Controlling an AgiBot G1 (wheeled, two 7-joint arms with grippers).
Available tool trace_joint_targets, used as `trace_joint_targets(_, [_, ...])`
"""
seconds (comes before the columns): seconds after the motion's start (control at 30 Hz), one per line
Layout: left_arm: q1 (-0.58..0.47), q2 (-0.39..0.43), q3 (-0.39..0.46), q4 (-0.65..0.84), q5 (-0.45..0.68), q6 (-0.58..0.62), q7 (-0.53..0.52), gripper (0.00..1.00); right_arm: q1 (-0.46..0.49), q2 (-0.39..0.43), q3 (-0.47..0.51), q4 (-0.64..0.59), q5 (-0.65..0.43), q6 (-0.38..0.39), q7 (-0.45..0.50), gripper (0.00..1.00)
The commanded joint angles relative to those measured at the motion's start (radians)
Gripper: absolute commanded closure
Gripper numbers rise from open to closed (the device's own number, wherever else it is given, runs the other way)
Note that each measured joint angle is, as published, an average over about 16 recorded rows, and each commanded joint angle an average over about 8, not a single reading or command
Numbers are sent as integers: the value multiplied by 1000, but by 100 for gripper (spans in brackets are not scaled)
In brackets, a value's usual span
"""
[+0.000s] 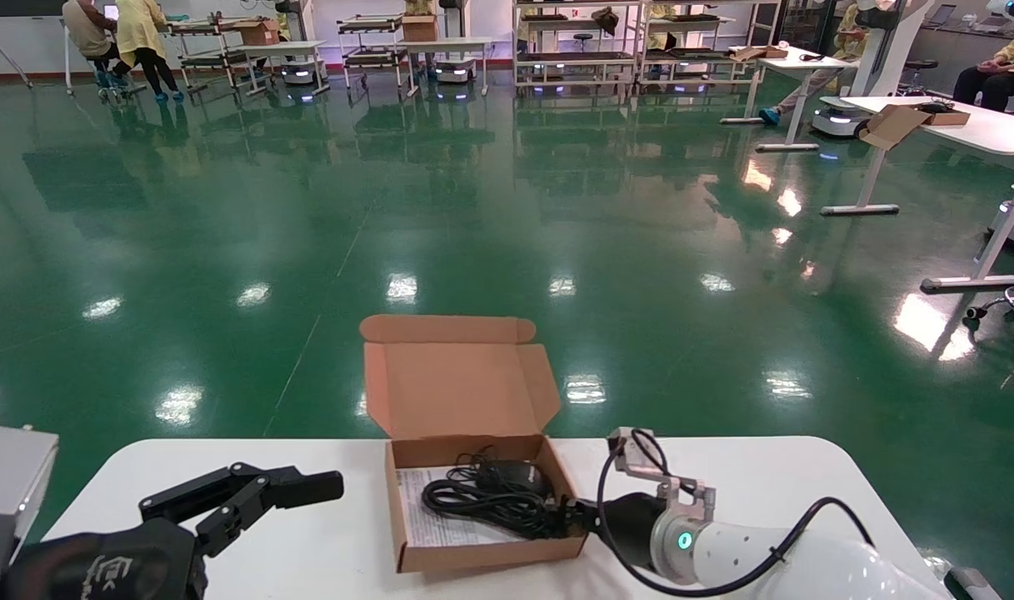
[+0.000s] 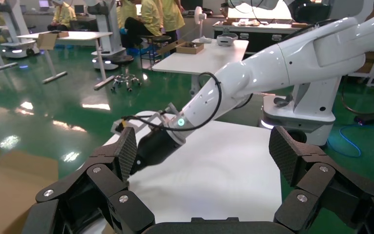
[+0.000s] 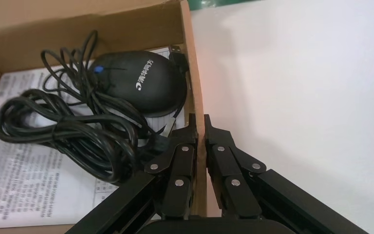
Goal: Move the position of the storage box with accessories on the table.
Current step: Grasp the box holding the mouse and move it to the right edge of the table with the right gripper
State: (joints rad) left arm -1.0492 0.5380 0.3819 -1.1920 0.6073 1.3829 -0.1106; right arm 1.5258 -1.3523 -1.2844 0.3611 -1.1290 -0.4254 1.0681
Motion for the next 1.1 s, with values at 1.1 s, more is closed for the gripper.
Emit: trace_joint_targets(1.1, [0, 0, 0, 0, 0, 0, 0, 0, 310, 414, 102, -107, 63, -260, -421, 100])
